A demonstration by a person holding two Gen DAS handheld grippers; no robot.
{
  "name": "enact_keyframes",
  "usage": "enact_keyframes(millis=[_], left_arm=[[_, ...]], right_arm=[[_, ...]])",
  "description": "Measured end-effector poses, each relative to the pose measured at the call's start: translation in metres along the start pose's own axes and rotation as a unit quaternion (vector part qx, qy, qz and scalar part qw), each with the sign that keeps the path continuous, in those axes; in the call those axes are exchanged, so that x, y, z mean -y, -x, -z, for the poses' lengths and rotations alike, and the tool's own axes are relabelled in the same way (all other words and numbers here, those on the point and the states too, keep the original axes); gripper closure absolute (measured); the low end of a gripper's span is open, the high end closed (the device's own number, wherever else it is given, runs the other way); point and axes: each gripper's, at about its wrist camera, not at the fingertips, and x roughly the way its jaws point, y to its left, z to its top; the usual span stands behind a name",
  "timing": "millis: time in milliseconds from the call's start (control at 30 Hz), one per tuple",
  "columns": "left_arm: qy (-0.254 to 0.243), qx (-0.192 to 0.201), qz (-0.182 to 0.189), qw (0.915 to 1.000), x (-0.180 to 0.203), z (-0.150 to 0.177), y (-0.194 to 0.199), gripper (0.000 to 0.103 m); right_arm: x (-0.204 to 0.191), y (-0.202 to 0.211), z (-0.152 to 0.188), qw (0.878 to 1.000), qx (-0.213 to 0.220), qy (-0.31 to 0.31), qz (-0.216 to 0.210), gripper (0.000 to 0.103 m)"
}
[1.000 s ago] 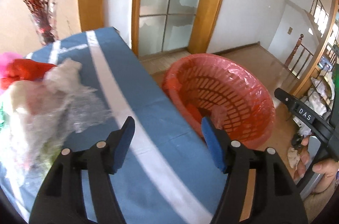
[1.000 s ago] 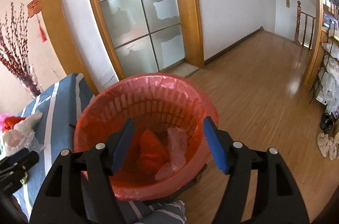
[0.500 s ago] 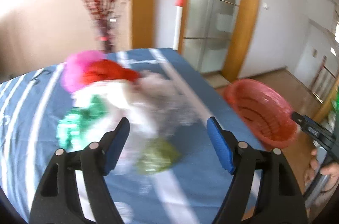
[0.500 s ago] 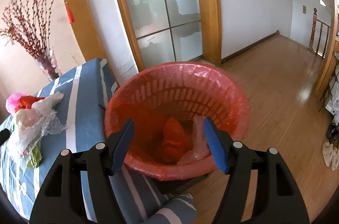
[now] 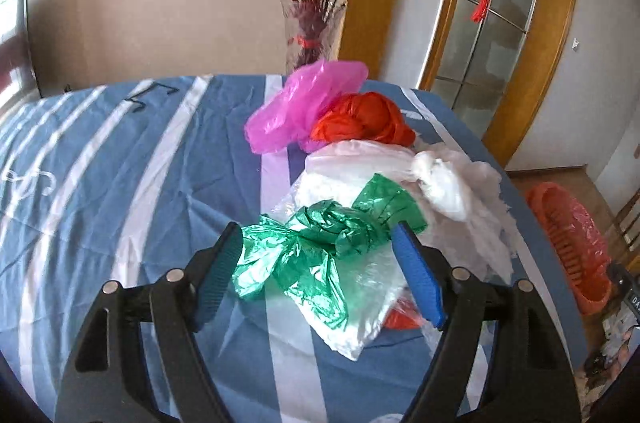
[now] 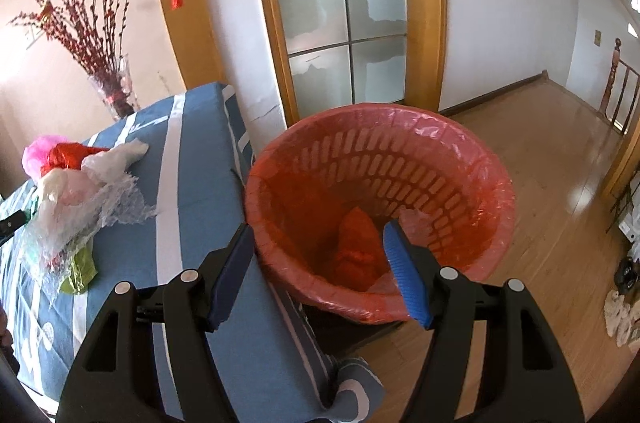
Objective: Collect trash
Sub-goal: 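Return the left tool to the pile and grasp the green bag, then grasp the white knotted bag with the right tool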
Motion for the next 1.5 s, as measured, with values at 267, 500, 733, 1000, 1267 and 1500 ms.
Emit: enact_keyframes(millis=[267, 500, 733, 1000, 1267, 1500], left_arm=[[0.008, -0.033, 0.039, 0.9987, -0.006, 0.005, -0.026, 0.042], [-0.002, -0.031, 0.057, 0.9979, -0.007, 0.007, -0.032, 0.045], [0.009, -0.035, 0.061, 0.9975, -0.016, 0.000, -0.039, 0.034], [-0.014, -0.037, 0.081, 0.9959, -0.016, 0.008, -0.040, 0.071], [0.010, -0.016, 0.074, 0.9971, -0.040, 0.011, -0.019, 0.077], [0.022, 0.002, 0.053, 0.9983, -0.064, 0.012, 0.001, 0.077]], right_arm=[[-0.023, -0.004, -0.002, 1.000, -0.006, 0.014, -0.008, 0.036], [-0.063, -0.008, -0.004, 0.998, -0.008, 0.045, -0.034, 0.036], [-0.103, -0.012, -0.004, 0.996, -0.012, 0.072, -0.057, 0.036], [-0.137, -0.016, -0.003, 0.993, -0.015, 0.094, -0.075, 0.036], [-0.161, -0.015, -0.009, 0.991, -0.008, 0.100, -0.093, 0.036], [-0.189, -0.012, -0.023, 0.985, -0.005, 0.089, -0.148, 0.047]])
